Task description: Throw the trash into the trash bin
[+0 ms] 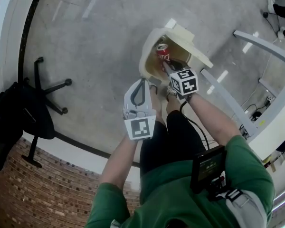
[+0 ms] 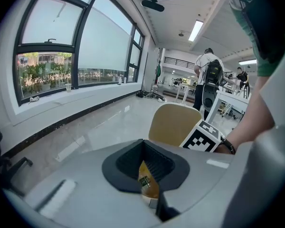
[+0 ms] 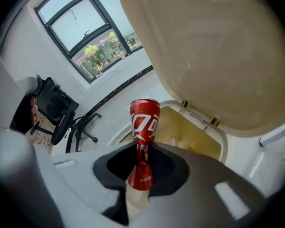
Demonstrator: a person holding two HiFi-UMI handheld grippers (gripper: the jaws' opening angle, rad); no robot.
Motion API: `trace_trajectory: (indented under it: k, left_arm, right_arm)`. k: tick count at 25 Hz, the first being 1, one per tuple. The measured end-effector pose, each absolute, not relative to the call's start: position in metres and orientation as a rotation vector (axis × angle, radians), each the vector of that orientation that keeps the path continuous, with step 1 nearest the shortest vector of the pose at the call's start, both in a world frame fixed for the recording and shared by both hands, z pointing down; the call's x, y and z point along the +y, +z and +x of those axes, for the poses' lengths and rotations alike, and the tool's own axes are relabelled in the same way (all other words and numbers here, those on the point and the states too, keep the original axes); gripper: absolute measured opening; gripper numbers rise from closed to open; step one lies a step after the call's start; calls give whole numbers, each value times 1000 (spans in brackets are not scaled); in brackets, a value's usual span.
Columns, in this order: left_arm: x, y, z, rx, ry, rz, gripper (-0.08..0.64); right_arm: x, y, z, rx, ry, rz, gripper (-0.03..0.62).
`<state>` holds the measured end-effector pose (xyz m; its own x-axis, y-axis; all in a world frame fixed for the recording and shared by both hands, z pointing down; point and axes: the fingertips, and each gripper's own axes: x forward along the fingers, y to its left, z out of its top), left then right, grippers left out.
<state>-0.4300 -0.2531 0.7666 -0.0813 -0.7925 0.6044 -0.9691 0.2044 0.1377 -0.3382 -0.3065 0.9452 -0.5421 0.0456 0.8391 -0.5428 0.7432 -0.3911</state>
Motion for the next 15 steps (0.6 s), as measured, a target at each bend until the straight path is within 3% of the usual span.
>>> trace_trajectory:
  k: [15]
  left_arm:
    - [-235, 820, -442, -1920, 389, 1569, 6]
  right_arm:
    - [-297, 1024, -352, -1862, 909, 456, 67]
